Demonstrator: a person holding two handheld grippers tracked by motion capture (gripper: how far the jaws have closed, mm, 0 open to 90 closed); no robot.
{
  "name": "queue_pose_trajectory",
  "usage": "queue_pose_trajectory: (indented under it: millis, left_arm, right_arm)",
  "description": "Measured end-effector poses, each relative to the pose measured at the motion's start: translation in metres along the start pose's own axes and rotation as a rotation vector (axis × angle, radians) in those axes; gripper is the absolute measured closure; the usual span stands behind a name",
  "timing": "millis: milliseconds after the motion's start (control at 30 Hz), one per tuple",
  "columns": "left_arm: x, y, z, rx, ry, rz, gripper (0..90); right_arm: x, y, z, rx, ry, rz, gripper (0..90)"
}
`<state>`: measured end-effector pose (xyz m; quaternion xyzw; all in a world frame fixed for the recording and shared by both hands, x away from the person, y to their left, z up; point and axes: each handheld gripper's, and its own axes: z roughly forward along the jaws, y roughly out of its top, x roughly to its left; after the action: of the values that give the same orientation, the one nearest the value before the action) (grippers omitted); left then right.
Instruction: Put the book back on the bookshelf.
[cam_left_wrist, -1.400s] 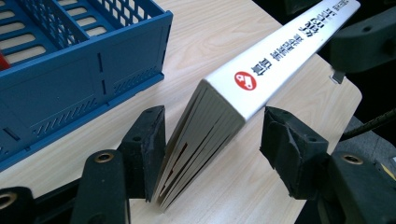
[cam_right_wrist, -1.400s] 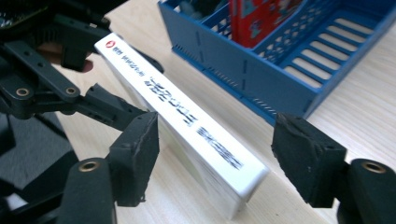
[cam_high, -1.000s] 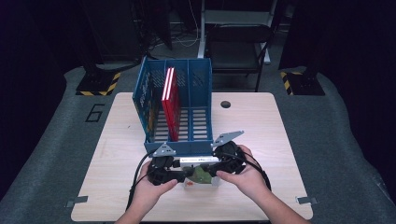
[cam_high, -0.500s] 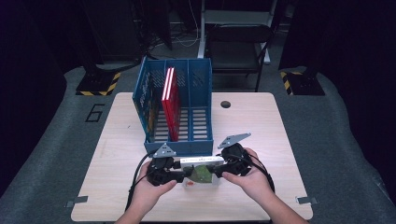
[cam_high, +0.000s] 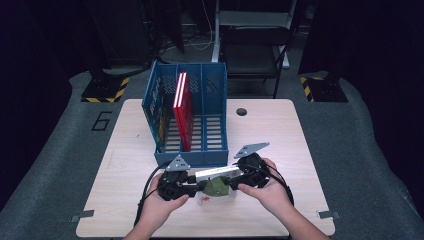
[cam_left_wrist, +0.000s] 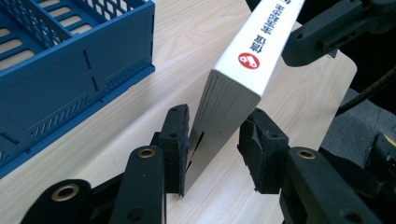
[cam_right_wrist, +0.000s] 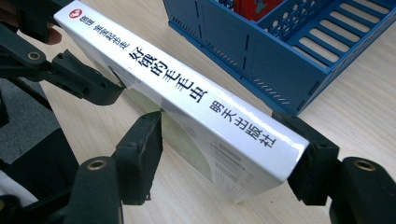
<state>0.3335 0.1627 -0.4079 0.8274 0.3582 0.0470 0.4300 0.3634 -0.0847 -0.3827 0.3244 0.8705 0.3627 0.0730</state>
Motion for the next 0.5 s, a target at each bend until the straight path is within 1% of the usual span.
queue_pose_trajectory:
  millis: [33, 67, 100, 167, 200, 233, 267, 300, 367, 400, 433, 467, 500]
  left_arm:
    - [-0.001, 0.000, 0.000, -0.003, 0.006, 0.006, 64.3]
    - [-0.001, 0.000, 0.000, -0.003, 0.002, 0.011, 65.0]
    - [-0.001, 0.001, -0.001, 0.008, -0.011, 0.016, 65.6]
    - [-0.002, 0.001, -0.001, 0.007, -0.010, 0.021, 67.0]
    - [-0.003, 0.003, -0.001, 0.010, -0.023, 0.034, 67.8]
    - [-0.003, 0.003, -0.001, 0.010, -0.023, 0.034, 68.4]
    - [-0.003, 0.005, -0.001, 0.018, -0.031, 0.049, 68.8]
    - [-0.003, 0.005, -0.001, 0.018, -0.031, 0.049, 69.1]
    - [-0.005, 0.006, -0.001, 0.021, -0.030, 0.059, 69.7]
    - [-0.006, 0.008, -0.001, 0.029, -0.030, 0.081, 69.9]
    - [-0.006, 0.009, -0.001, 0.032, -0.030, 0.092, 70.2]
    - [-0.006, 0.011, -0.002, 0.034, -0.038, 0.099, 70.5]
    - [-0.007, 0.012, -0.003, 0.040, -0.039, 0.110, 70.8]
  right_arm:
    - [0.000, 0.000, 0.000, 0.001, -0.002, 0.005, 34.6]
    - [-0.001, 0.000, -0.001, 0.003, 0.000, -0.001, 34.1]
    - [-0.001, 0.000, 0.000, -0.002, 0.003, 0.009, 33.4]
    - [-0.002, 0.000, -0.001, 0.003, 0.005, 0.006, 32.6]
    - [-0.004, -0.001, 0.000, 0.005, 0.006, 0.014, 30.6]
    - [-0.004, -0.002, 0.000, 0.006, 0.008, 0.013, 29.9]
    - [-0.005, -0.002, 0.000, 0.000, 0.008, 0.015, 29.6]
    - [-0.006, -0.003, 0.000, 0.010, 0.013, 0.021, 29.5]
    - [-0.007, -0.004, -0.001, 0.010, 0.015, 0.032, 29.5]
    - [-0.007, -0.004, -0.001, 0.006, 0.017, 0.036, 29.4]
    - [-0.007, -0.005, -0.002, 0.007, 0.019, 0.042, 29.2]
    - [-0.009, -0.006, -0.002, 0.000, 0.019, 0.034, 28.9]
    - [-0.010, -0.006, -0.002, 0.002, 0.024, 0.039, 28.7]
